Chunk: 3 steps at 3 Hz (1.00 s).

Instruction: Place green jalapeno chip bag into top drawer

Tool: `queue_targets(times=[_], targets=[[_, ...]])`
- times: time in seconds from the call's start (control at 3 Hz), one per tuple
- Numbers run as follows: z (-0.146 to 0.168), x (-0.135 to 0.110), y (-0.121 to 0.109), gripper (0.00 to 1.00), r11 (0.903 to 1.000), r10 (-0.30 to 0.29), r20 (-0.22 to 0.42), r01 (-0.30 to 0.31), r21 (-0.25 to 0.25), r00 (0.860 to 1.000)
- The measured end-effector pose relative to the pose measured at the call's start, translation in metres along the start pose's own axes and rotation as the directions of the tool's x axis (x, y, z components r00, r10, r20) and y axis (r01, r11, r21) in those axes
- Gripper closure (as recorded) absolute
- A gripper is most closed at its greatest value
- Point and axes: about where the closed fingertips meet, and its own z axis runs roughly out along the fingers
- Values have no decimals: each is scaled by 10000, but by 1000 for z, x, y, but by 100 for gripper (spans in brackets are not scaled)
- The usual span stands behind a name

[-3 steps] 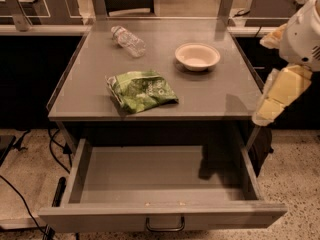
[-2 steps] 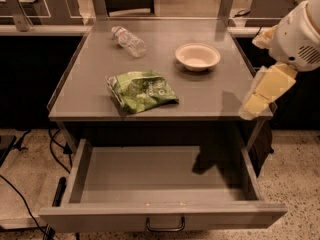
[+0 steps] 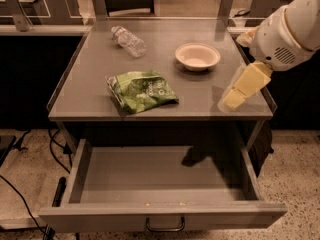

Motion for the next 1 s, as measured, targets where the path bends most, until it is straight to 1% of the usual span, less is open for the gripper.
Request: queue_targets(times=[0.33,0.67,1.0], targets=[[14,-11,-5,0,9999,-104,388,102,61,9992],[30,-27,-9,0,9989,-469,761,465,64,9960],[57,-51,-12,0,9959,-869,1079,892,-175,9904]])
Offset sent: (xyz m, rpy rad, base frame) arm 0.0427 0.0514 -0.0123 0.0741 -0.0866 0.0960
